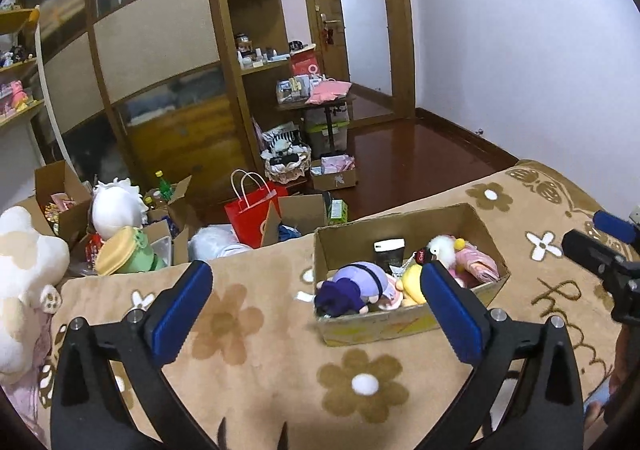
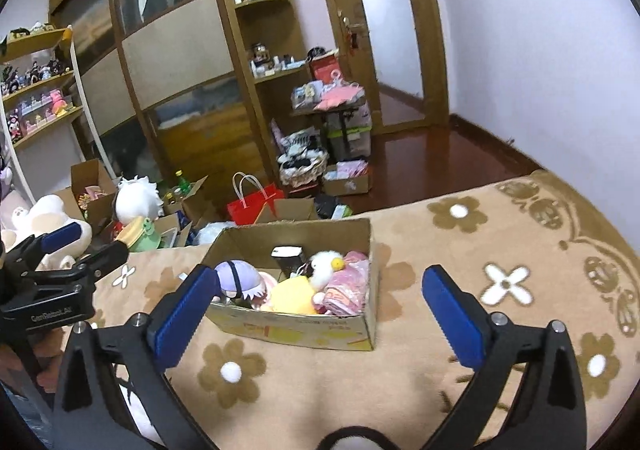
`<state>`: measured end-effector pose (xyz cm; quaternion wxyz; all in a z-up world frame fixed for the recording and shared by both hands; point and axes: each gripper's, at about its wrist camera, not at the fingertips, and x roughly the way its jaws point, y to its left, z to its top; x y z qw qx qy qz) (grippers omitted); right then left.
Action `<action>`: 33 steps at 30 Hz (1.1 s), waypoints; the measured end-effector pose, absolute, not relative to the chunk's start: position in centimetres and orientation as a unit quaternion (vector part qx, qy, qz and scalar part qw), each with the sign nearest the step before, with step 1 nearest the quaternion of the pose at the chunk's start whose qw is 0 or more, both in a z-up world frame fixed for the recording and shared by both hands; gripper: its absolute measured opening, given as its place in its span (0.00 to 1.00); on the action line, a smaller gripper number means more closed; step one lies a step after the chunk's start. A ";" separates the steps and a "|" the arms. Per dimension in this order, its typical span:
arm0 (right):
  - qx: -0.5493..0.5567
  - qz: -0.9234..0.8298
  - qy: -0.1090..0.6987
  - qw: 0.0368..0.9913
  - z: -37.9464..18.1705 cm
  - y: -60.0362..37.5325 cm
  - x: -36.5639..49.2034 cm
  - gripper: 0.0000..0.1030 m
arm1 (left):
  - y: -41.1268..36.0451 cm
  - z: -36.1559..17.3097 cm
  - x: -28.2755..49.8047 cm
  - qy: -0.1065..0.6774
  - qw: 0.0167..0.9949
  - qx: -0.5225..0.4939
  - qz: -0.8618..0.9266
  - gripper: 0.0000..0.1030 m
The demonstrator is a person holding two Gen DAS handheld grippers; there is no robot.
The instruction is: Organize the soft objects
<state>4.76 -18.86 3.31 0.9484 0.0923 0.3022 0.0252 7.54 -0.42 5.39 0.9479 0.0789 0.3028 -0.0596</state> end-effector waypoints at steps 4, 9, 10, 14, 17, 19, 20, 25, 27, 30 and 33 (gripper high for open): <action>0.084 0.017 0.286 0.954 5.1 -18.9 2.7 1.00 | 0.1 6.4 5.5 0.293 0.951 0.078 -0.060 1.00; 0.085 0.010 0.269 0.959 6.6 -19.1 0.4 1.00 | 0.5 7.1 3.1 0.281 0.955 0.077 -0.061 1.00; 0.083 0.010 0.265 0.961 6.8 -19.1 0.0 1.00 | 0.5 7.2 2.8 0.280 0.955 0.076 -0.062 1.00; 0.065 -0.001 0.249 0.966 7.5 -18.7 -1.7 1.00 | 0.5 7.1 1.2 0.274 0.956 0.077 -0.069 1.00; 0.062 -0.007 0.249 0.967 7.6 -18.7 -2.7 1.00 | 0.5 6.9 0.1 0.264 0.959 0.078 -0.074 1.00; 0.059 -0.013 0.248 0.967 7.4 -18.7 -3.3 1.00 | 0.4 6.7 -0.3 0.257 0.960 0.082 -0.079 1.00; 0.057 -0.015 0.249 0.967 7.2 -18.8 -3.5 1.00 | 0.3 6.6 -0.5 0.251 0.961 0.086 -0.082 1.00; 0.035 -0.026 0.244 0.969 6.3 -18.9 -4.8 1.00 | -0.2 5.5 -1.0 0.237 0.962 0.092 -0.096 1.00; 0.035 -0.029 0.240 0.970 5.9 -19.1 -5.3 1.00 | -0.4 4.9 -1.2 0.234 0.963 0.095 -0.099 1.00; 0.043 -0.034 0.239 0.970 5.1 -19.5 -5.7 1.00 | -0.6 3.7 -1.3 0.237 0.962 0.091 -0.102 1.00; 0.041 -0.043 0.241 0.969 4.7 -19.7 -5.8 1.00 | -0.7 2.2 -1.1 0.247 0.959 0.093 -0.107 1.00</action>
